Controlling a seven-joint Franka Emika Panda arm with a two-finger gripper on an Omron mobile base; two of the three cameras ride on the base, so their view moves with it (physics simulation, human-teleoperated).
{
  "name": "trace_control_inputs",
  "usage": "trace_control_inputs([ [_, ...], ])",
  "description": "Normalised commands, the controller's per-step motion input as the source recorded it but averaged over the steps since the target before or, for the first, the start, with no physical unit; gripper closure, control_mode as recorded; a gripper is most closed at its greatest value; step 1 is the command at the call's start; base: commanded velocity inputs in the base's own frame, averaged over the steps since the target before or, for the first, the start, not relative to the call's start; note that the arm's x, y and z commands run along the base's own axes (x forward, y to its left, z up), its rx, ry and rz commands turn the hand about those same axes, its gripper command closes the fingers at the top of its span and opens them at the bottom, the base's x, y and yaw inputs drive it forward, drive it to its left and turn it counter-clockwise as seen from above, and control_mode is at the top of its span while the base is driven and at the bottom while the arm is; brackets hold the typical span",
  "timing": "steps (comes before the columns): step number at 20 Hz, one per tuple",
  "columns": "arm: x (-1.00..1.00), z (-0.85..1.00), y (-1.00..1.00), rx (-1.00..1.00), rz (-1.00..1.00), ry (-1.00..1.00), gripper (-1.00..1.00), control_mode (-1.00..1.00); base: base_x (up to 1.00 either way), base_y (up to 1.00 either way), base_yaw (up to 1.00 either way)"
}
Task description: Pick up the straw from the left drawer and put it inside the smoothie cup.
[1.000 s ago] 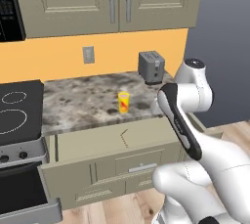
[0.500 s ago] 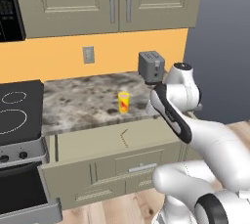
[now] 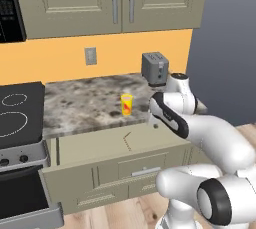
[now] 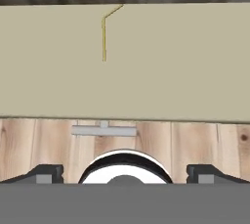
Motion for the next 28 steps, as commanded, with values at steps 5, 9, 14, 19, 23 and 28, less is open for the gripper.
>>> trace_control_inputs([
  [5,0.0,-0.59,0.13,0.0,0.0,0.0,-1.0,-1.0,0.0,0.0,0.0],
  [9,0.0,-0.53,0.26,0.0,0.0,0.0,-1.0,-1.0,0.0,0.0,0.0],
  [14,0.16,-0.32,0.36,0.0,0.0,0.0,-1.0,-1.0,0.0,0.0,0.0],
  [19,0.33,-0.16,0.36,0.0,0.0,0.0,-1.0,-1.0,0.0,0.0,0.0],
  [23,0.26,-0.12,0.22,0.0,0.0,0.0,-1.0,-1.0,0.0,0.0,0.0],
  [28,0.25,-0.23,0.05,0.0,0.0,0.0,-1.0,-1.0,0.0,0.0,0.0],
])
